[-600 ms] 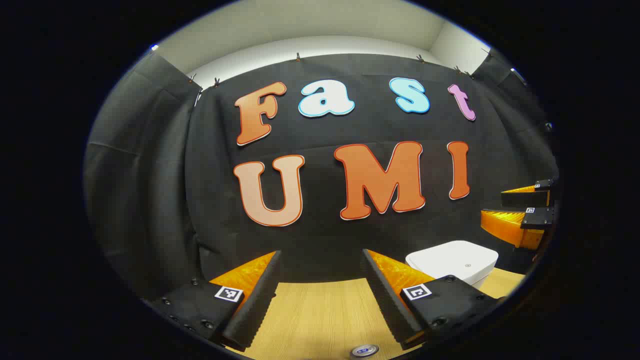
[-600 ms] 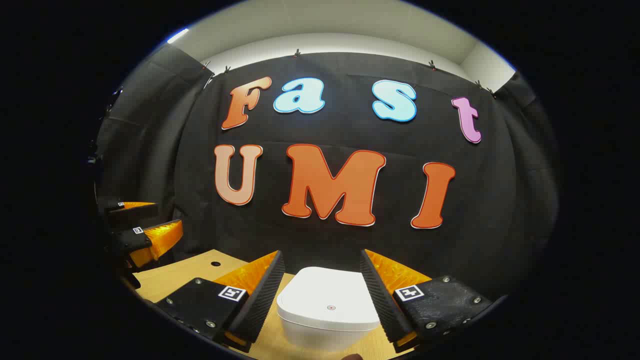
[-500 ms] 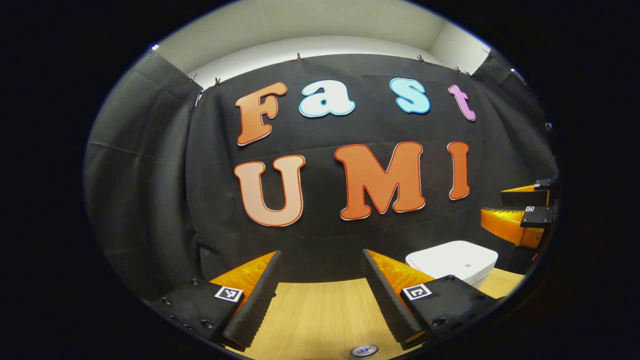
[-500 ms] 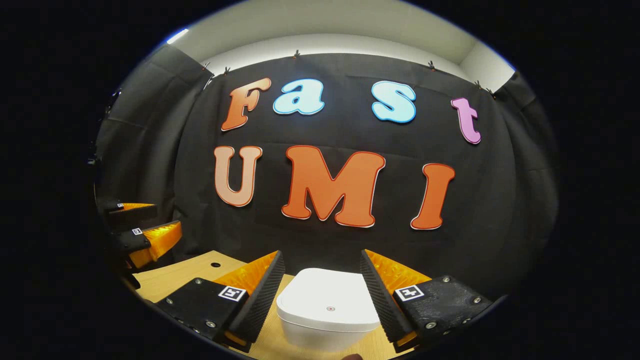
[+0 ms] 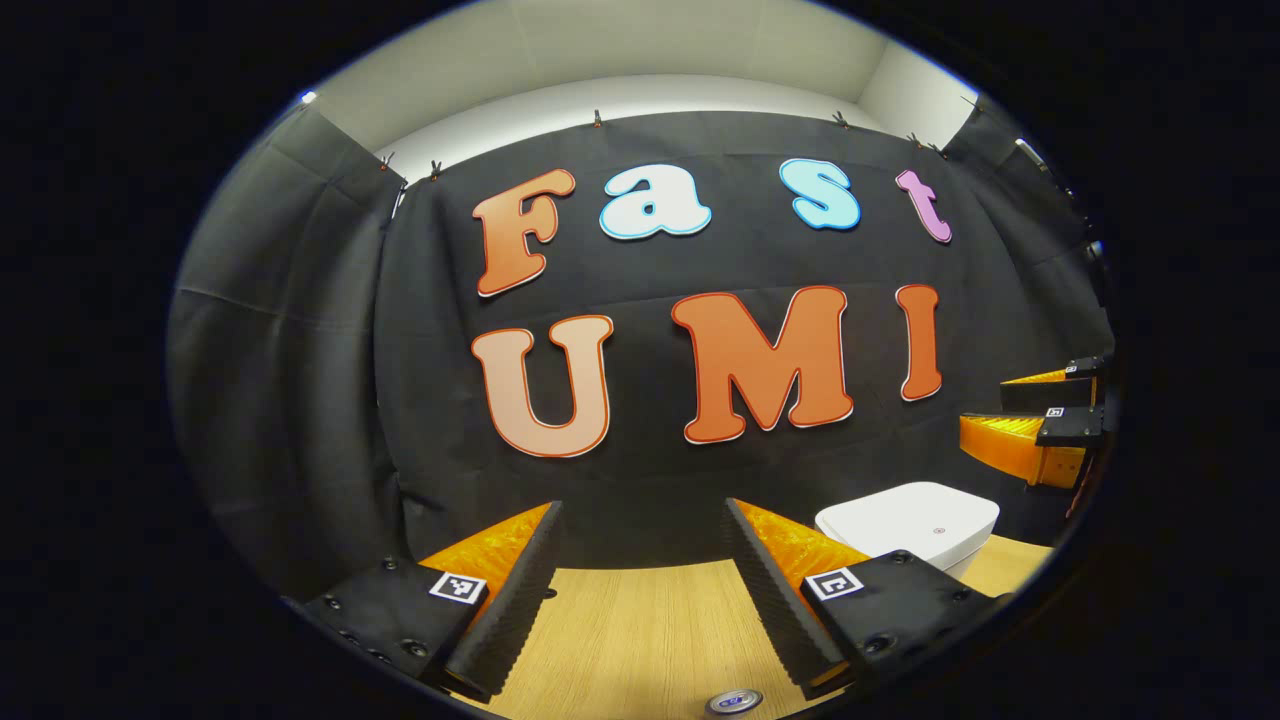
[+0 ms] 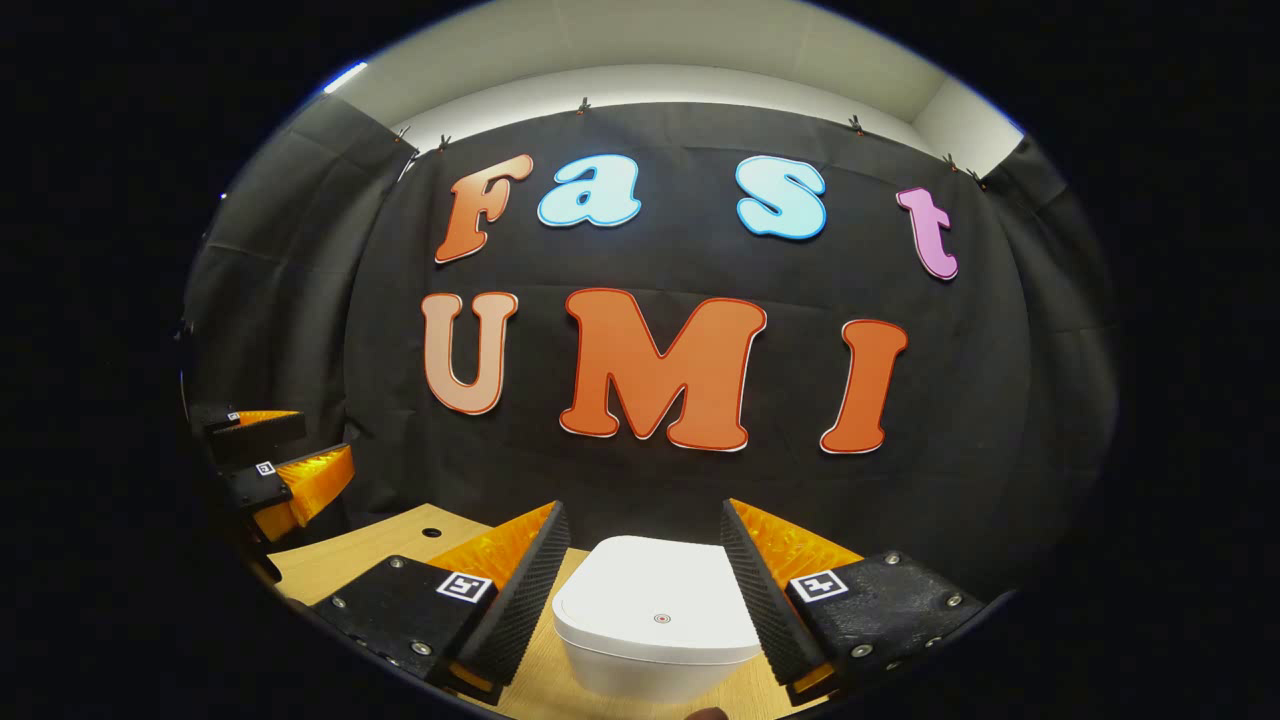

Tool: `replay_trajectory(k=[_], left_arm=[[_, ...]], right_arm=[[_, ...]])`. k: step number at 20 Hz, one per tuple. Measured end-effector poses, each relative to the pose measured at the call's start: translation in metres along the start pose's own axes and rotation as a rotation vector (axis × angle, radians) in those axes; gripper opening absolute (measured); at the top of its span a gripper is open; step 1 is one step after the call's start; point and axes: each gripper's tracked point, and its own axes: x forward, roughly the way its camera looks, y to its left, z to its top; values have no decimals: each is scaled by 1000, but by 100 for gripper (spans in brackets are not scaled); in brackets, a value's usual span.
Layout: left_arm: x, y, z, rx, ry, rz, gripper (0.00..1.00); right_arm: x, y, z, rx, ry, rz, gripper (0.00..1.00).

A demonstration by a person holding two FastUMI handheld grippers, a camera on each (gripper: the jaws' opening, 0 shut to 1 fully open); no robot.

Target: Press the lid of the desktop garbage bin to open it, pick up the crumpled paper on the desktop and throw it into the bin, then pick up the pop can on the desktop and drop it into the bin, and finally close the garbage bin lid.

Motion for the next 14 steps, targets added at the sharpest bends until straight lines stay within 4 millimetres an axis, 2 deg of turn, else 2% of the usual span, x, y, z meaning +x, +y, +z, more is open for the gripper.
replay_trajectory(k=[4, 8, 11, 14], left_arm=[[0, -1, 0, 4, -6, 0, 100], [2, 0, -2, 6, -1, 6, 100], [3, 0, -2, 11, 4, 15, 96], [4, 1, -4, 17, 6, 26, 100]], right_arm=[[4, -1, -1, 0, 4, 2, 93], [8, 0, -3, 0, 10, 14, 88], [11, 12, -6, 6, 21, 73, 76], [15, 9, -11, 4, 35, 72, 67]])
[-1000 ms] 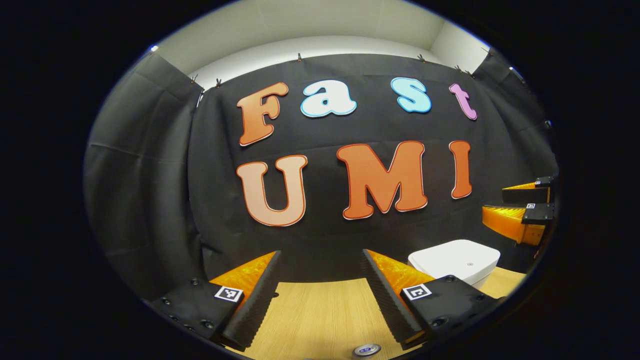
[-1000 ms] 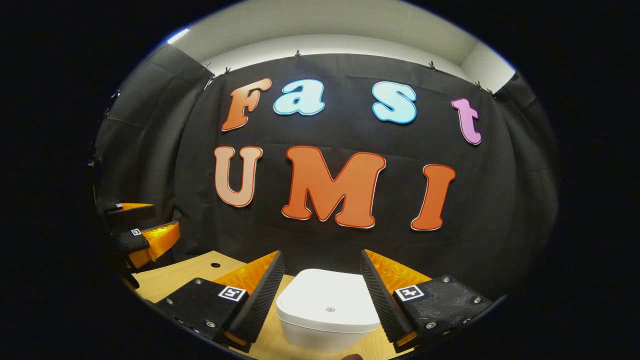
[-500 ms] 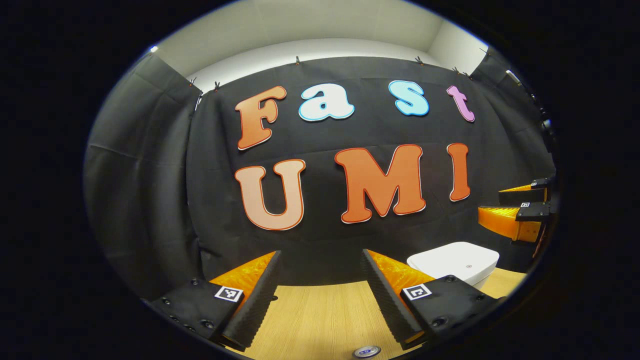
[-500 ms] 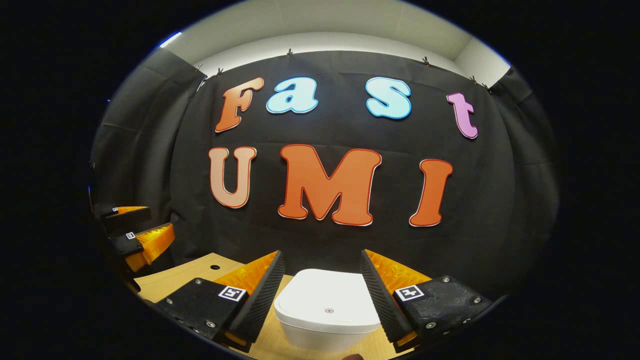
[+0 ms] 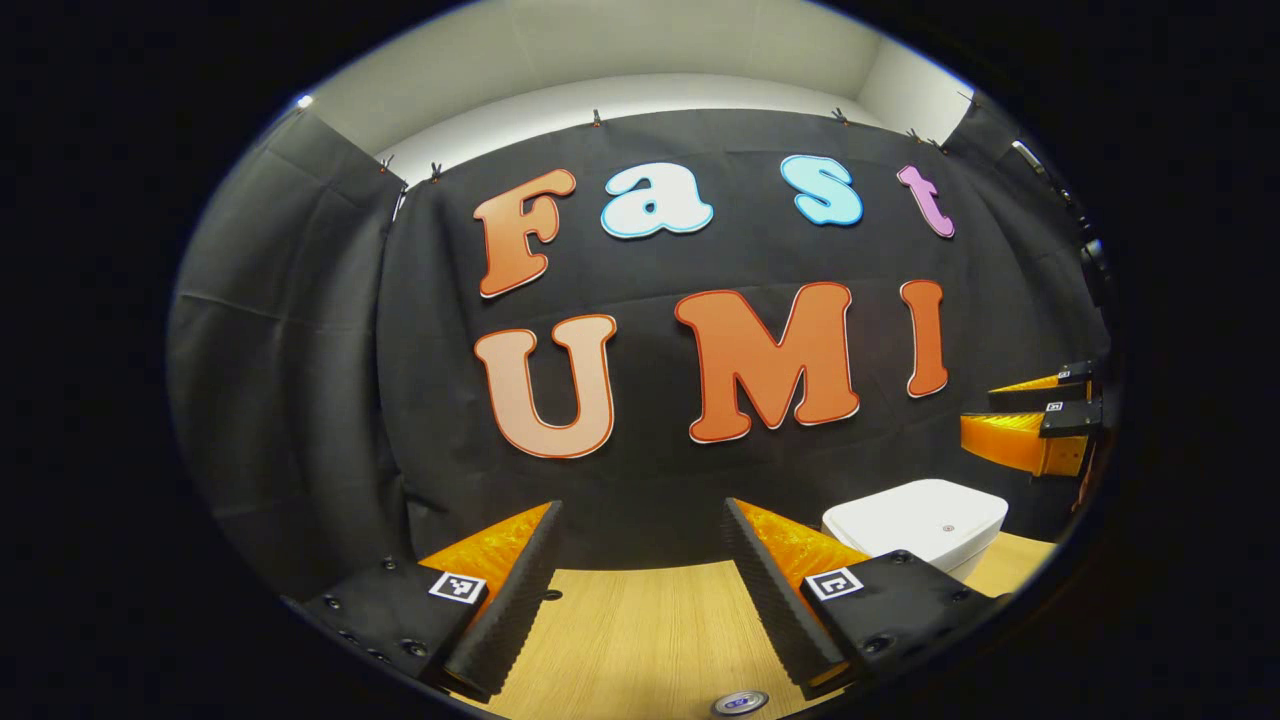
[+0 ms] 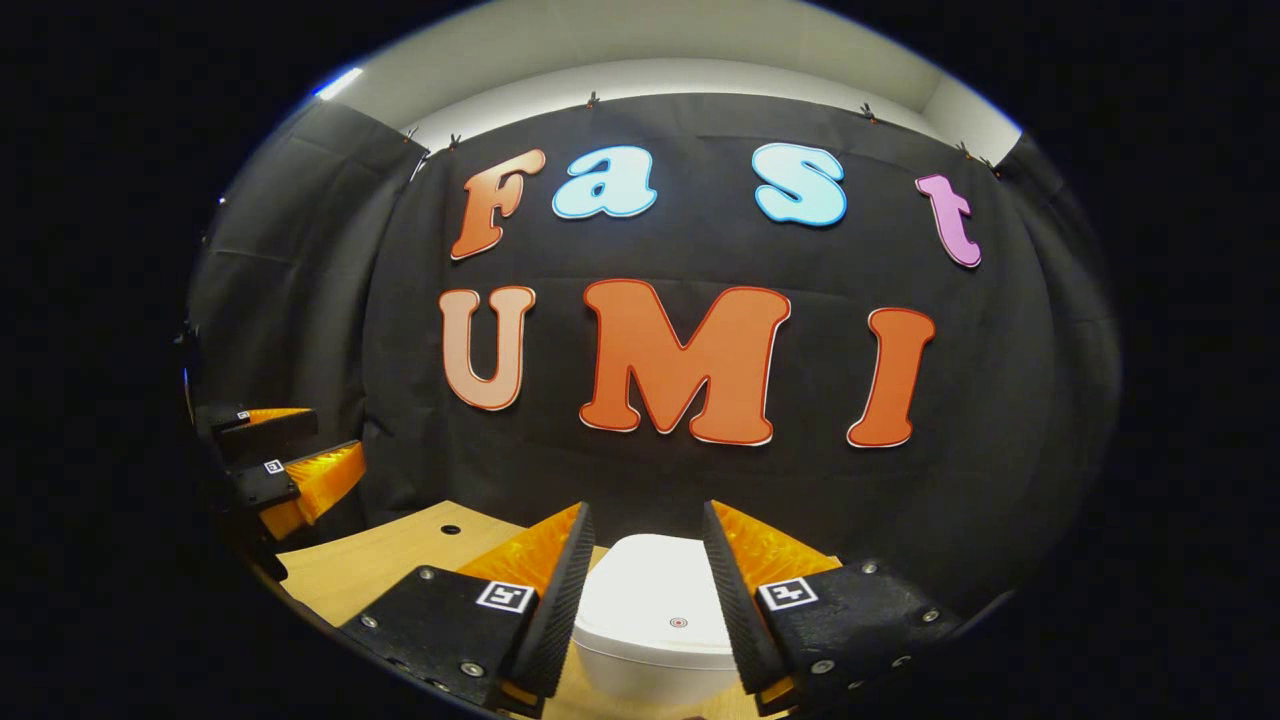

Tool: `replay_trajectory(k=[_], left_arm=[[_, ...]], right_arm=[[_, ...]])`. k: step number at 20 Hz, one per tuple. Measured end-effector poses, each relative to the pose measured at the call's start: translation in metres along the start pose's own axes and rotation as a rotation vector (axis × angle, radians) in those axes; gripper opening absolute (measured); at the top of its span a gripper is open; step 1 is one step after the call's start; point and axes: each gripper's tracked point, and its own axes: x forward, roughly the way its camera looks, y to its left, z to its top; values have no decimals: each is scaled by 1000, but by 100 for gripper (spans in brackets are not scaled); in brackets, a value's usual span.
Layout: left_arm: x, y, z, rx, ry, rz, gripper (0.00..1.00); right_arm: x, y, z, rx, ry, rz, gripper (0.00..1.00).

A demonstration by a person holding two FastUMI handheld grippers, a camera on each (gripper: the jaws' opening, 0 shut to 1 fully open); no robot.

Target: Press the lid of the desktop garbage bin to open it, pick up the crumpled paper on the desktop and throw it into the bin, then pick up the pop can on the desktop and drop it into the bin, and finally close the garbage bin lid.

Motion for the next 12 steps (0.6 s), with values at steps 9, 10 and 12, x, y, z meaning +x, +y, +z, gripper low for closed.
replay_trajectory(k=[9, 10, 12], left_arm=[[6, 1, -9, 15, 28, 28, 100], [7, 1, -9, 18, 33, 31, 96], [8, 1, -12, 22, 43, 36, 100]], right_arm=[[13, -7, -31, 93, 84, 30, 1], [13, -5, -36, 93, 96, 49, 1], [13, -1, -51, 77, 145, 78, 1]])
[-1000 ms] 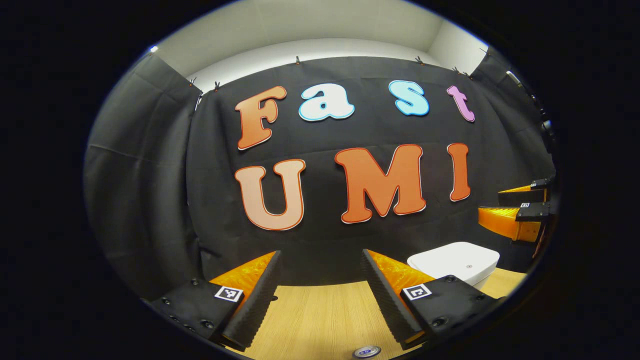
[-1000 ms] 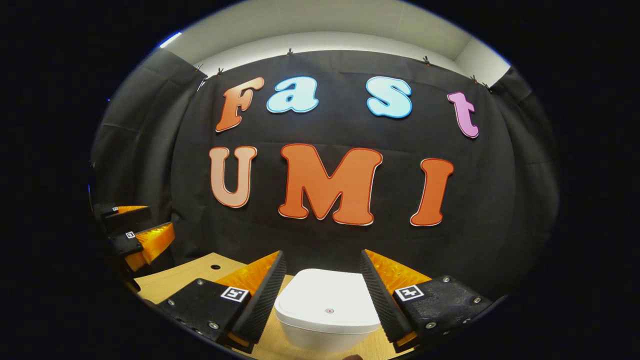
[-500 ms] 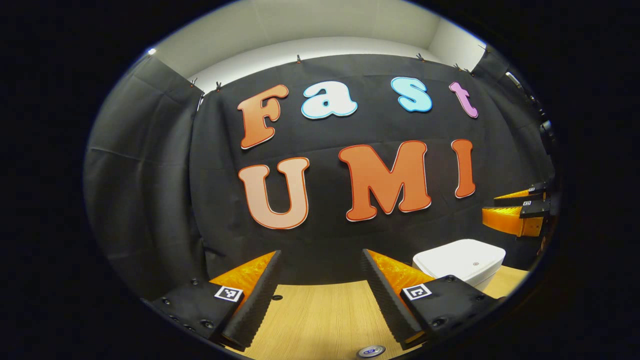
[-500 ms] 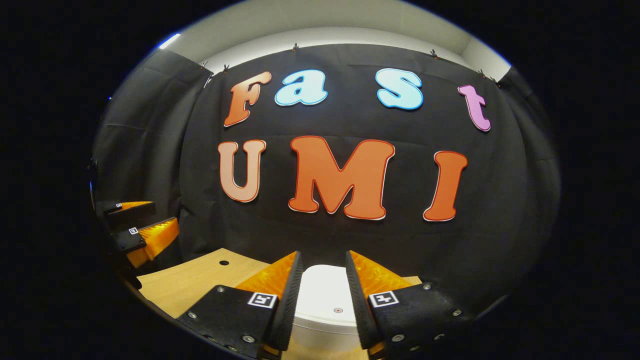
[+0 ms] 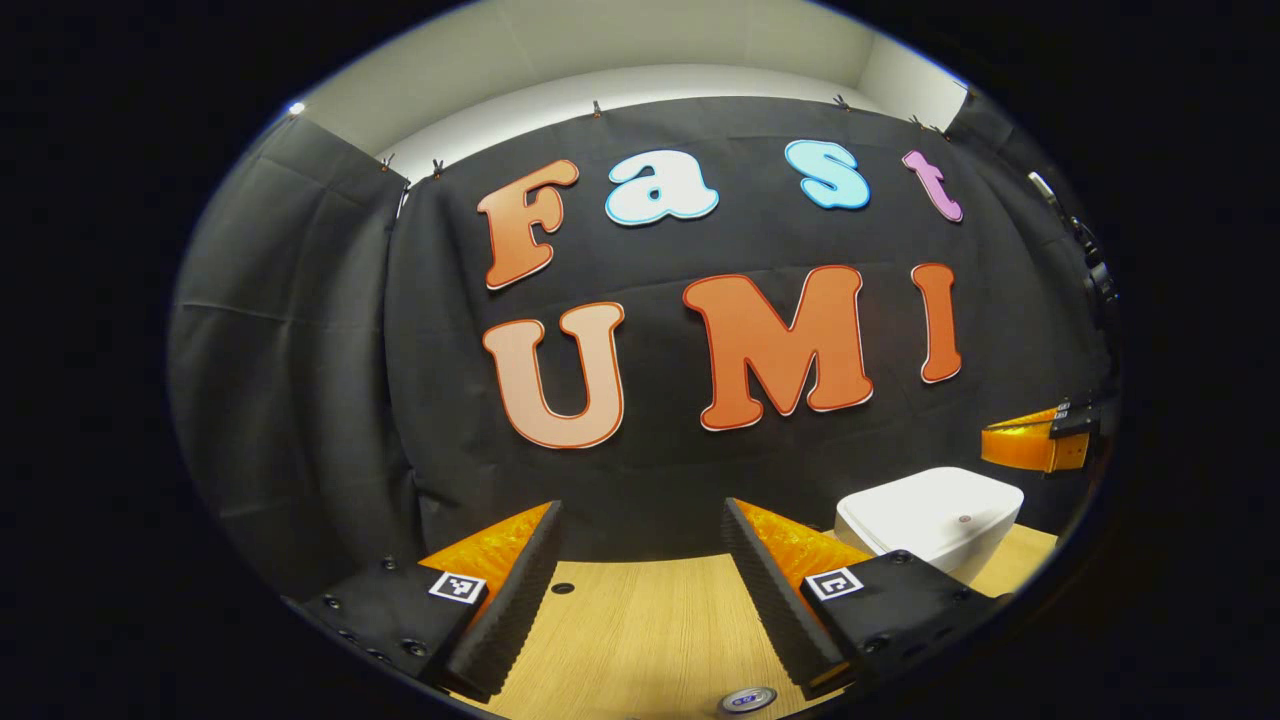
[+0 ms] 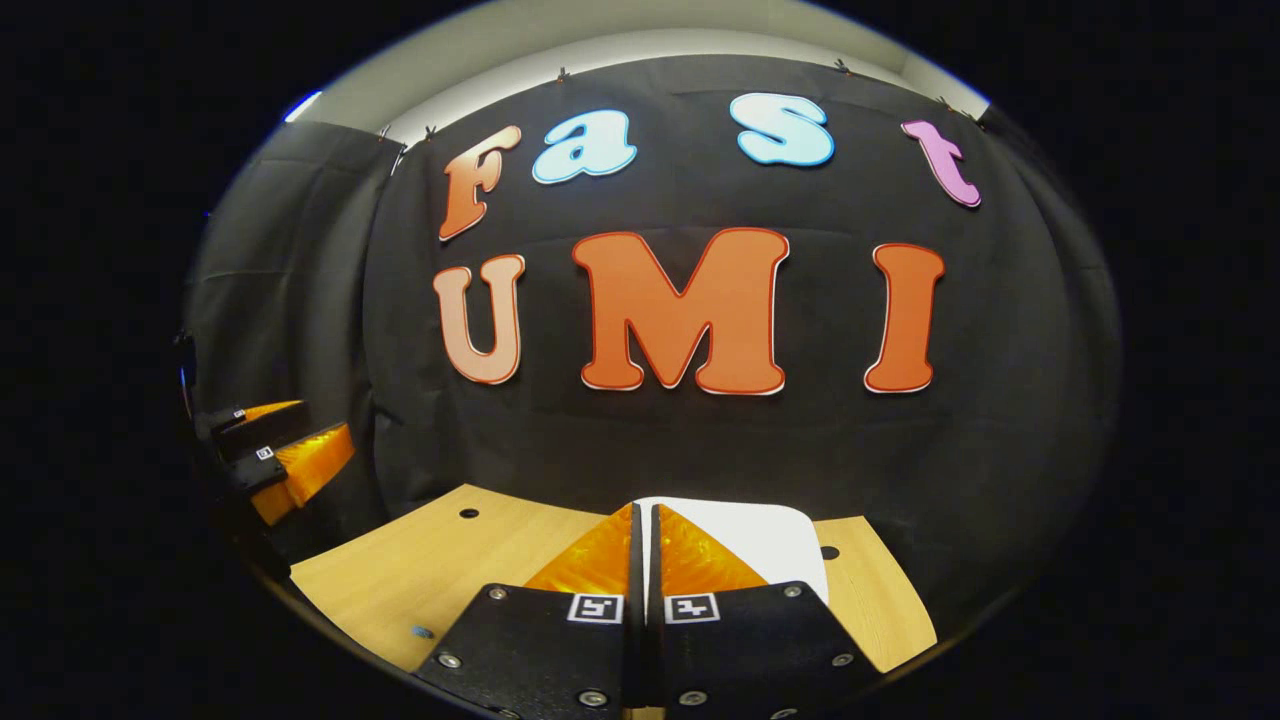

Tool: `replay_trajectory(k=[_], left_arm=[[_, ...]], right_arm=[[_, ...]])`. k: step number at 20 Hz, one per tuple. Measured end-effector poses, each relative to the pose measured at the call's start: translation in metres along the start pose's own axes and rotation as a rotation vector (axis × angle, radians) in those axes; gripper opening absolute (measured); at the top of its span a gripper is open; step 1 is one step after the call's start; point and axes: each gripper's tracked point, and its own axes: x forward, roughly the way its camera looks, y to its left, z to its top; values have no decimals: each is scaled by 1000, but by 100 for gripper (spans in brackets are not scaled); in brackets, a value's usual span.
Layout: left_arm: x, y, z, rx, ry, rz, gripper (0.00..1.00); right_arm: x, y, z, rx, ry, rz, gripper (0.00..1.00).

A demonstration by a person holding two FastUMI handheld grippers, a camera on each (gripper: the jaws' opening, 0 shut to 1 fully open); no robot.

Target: Press the lid of the desktop garbage bin to open it, pick up the crumpled paper on the desktop and throw it into the bin, then pick up the pop can on the desktop and drop it into the bin, and finally close the garbage bin lid.

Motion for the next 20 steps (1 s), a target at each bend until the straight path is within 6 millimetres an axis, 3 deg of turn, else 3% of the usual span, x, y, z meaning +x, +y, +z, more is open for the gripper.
replay_trajectory(k=[1, 4, 14, 20], left_arm=[[0, 0, -1, 2, 6, 2, 96], [2, 0, -3, 17, 14, 10, 98], [-1, -7, -22, 75, 70, 22, 100], [-8, -13, -29, 88, 100, 53, 100]], right_arm=[[-2, 2, -10, -7, 26, 13, 1], [0, 3, -24, -32, 62, 31, 1], [22, -16, -69, -26, 199, 29, 1], [26, -25, -73, -25, 210, 31, 1]])
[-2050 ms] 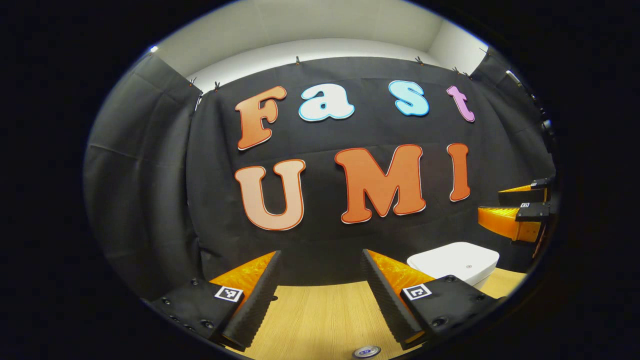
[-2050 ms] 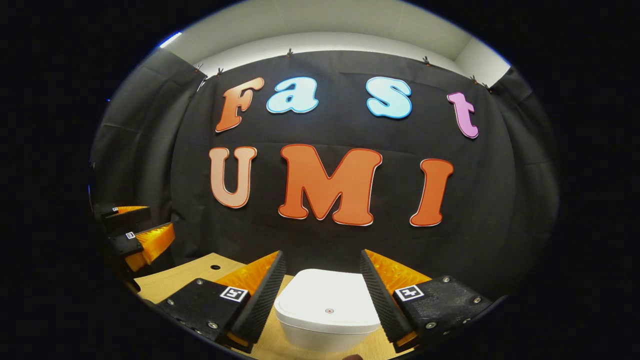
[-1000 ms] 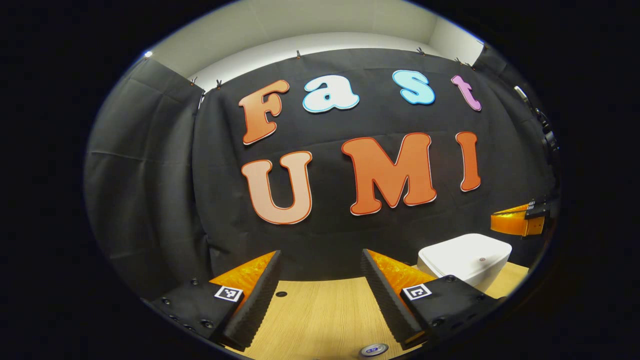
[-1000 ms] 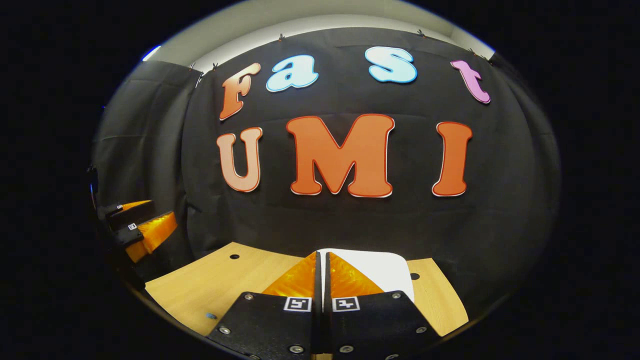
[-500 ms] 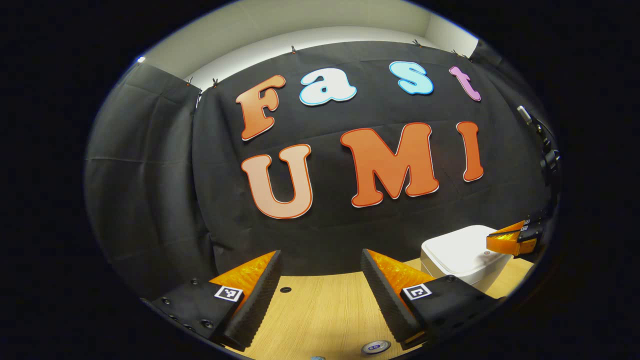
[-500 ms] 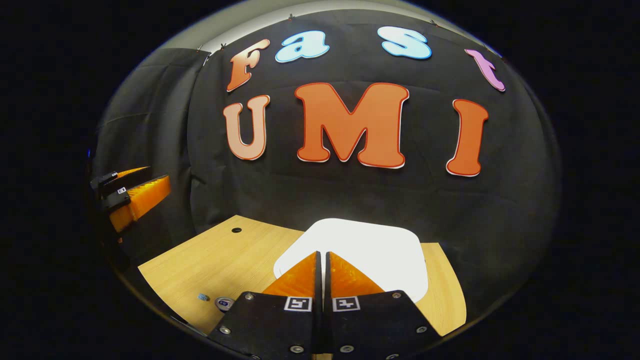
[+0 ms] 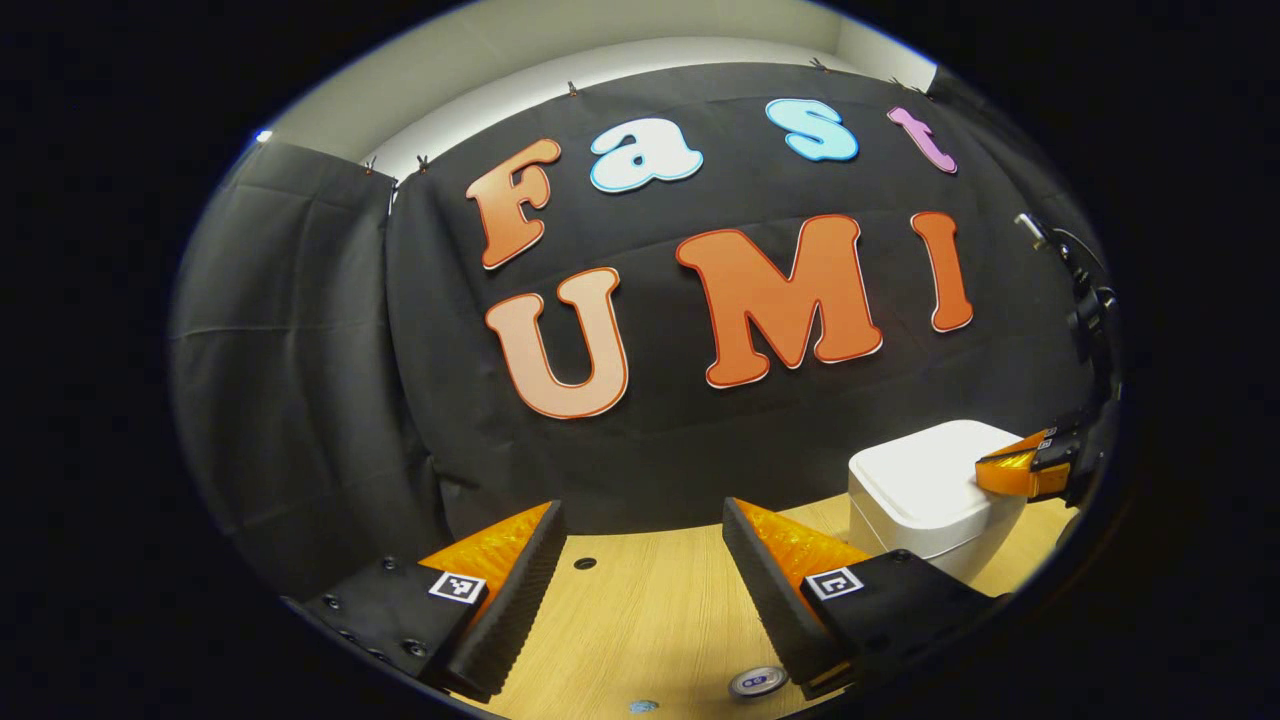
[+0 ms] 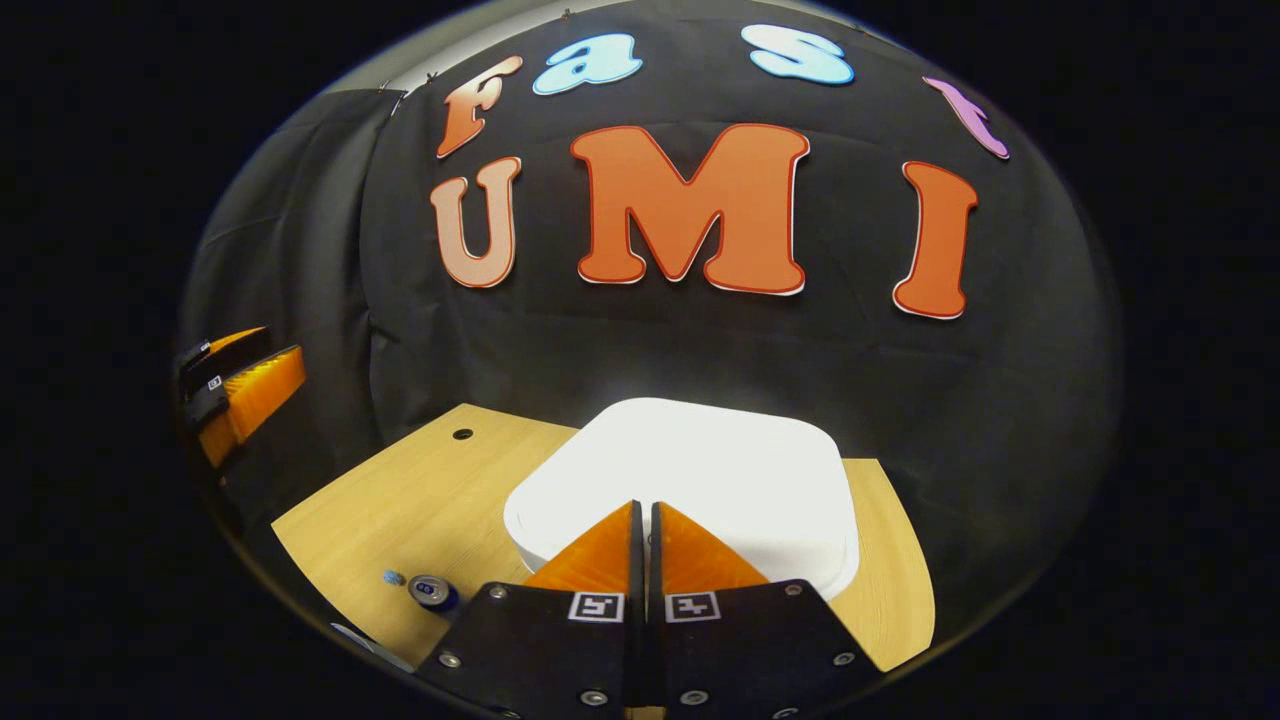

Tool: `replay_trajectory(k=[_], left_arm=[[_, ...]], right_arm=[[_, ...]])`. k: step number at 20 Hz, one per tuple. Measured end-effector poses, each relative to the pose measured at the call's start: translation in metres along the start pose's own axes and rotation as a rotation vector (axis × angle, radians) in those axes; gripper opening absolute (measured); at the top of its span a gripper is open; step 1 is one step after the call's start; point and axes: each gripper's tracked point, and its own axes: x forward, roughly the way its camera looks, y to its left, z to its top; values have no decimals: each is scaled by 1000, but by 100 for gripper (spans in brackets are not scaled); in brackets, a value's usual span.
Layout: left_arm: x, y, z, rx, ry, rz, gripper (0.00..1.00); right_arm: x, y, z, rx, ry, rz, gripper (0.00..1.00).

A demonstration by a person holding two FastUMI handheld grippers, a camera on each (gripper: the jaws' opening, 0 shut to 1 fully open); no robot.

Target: Press the lid of the desktop garbage bin to open it, pick up the crumpled paper on the desktop and throw it into the bin, then pick up the pop can on the desktop and drop it into the bin, and finally close the garbage bin lid.

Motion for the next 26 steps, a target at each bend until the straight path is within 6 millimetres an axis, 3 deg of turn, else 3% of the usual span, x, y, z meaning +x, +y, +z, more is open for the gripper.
replay_trajectory(k=[5, 8, 12, 17, 21, 23, 26], left_arm=[[-6, -11, -5, 9, 24, 32, 100], [-12, -15, -9, 10, 32, 29, 100], [-5, 0, -7, 3, 12, 35, 99], [8, 24, -10, -14, -7, 4, 99], [19, 44, -17, -33, -15, -16, 99], [23, 53, -22, -48, -16, -29, 100], [30, 66, -39, -71, 1, -44, 100]], right_arm=[[0, -1, -5, 20, 39, 51, 1], [-2, 0, 3, -25, -2, 63, 1], [-8, -5, 23, -53, -81, 19, 1], [-19, -19, 78, -94, -249, -129, 1], [-28, -15, 115, -122, -349, -193, 1], [-30, -6, 119, -127, -364, -195, 2], [-29, 18, 108, -102, -339, -170, 8]])
